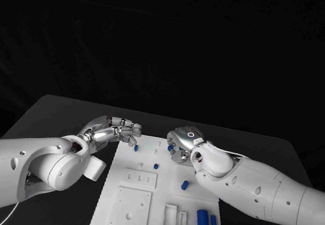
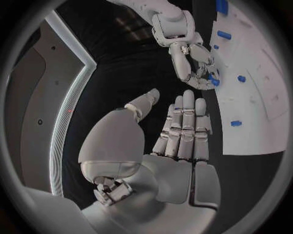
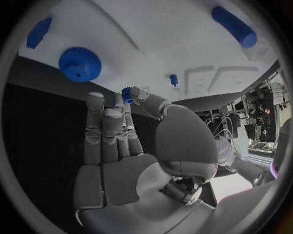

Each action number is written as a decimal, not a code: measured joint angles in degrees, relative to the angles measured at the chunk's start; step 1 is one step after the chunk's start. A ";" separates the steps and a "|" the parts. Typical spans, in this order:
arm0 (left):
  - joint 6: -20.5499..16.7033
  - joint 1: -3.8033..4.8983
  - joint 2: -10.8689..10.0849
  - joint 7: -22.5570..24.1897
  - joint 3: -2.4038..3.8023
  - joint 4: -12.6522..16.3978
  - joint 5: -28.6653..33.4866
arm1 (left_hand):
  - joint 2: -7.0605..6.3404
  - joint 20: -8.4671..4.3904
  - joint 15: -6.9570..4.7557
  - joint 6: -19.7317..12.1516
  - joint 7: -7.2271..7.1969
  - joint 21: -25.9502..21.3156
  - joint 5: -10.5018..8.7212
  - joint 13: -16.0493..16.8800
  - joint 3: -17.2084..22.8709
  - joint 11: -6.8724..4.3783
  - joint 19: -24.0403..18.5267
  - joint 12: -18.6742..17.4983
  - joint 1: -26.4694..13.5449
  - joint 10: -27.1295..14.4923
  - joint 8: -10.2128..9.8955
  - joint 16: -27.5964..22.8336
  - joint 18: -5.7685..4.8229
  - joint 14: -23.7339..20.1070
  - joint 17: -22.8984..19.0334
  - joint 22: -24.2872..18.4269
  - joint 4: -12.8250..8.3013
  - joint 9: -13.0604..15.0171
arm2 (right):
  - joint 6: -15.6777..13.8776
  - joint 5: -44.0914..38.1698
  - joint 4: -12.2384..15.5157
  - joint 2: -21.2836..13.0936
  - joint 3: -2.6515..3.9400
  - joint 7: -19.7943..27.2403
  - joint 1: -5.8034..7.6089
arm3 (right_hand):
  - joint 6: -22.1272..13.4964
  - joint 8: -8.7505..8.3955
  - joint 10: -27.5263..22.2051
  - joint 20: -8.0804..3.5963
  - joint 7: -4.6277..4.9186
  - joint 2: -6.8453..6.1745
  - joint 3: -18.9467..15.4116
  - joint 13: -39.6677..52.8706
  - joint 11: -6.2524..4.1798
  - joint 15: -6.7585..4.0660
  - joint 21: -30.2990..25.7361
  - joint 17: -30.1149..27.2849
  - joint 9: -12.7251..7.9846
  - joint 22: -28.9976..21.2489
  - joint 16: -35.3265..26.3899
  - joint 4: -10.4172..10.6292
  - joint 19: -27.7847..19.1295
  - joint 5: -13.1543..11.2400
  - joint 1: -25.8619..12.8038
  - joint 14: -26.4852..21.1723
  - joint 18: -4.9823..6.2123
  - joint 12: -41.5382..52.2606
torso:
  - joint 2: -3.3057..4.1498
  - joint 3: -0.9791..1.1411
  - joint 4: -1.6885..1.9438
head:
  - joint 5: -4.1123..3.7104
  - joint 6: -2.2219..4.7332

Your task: Assemble the parts on the task board

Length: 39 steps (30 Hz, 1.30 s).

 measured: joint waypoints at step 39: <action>-0.03 0.10 1.19 -0.05 0.13 -0.17 -0.01 | 0.00 0.20 0.00 0.00 0.00 0.00 0.00 0.00 0.15 0.00 -0.20 -0.21 0.00 0.00 0.00 0.00 -0.34 0.00 0.15 0.00 -0.15 -0.04 | -1.25 -2.92 -7.51 7.38 0.04 -3.51 -0.04 | -0.06 0.04 0.06 0.11 0.00 -0.34 0.78 0.22 0.10 -0.21 0.40 -0.16 -0.06 -0.02 0.43 0.49 0.10 0.23 0.29 0.21 0.00 -0.28 | 0.45 -0.44 0.85 | 1.41 1.98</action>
